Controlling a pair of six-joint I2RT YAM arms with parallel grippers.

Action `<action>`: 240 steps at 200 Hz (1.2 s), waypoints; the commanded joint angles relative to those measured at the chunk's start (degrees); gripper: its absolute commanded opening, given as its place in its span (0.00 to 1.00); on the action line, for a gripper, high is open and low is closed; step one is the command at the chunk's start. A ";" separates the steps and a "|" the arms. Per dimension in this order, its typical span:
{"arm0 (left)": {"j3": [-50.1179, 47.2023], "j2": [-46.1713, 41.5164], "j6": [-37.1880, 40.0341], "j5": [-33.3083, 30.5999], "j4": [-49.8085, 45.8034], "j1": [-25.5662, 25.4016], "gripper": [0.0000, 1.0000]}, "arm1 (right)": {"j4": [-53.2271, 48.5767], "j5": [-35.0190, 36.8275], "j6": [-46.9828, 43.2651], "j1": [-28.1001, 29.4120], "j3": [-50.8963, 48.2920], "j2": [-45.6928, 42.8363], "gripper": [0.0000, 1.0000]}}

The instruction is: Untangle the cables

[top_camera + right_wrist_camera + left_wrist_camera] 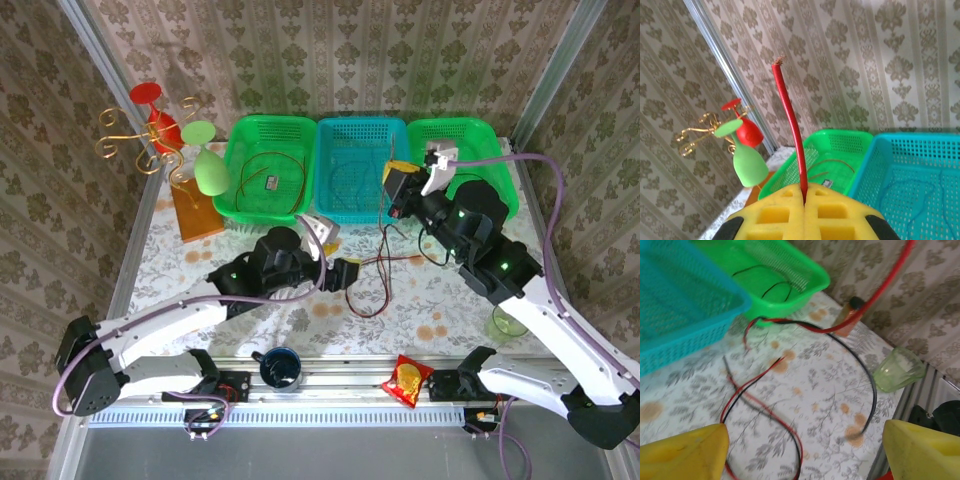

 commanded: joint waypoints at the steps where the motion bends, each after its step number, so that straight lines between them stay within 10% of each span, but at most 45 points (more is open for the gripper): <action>1: -1.03 1.56 5.34 0.30 11.36 -0.99 0.82 | 1.41 3.17 1.14 -0.23 2.81 -0.17 0.00; 119: 8.24 18.11 -0.70 13.42 22.41 -2.39 0.79 | 0.27 4.77 0.48 -0.23 5.85 -1.12 0.00; 240: 4.07 12.96 -3.29 9.62 24.79 -3.58 0.81 | 3.28 7.26 1.84 -0.23 2.87 -1.28 0.00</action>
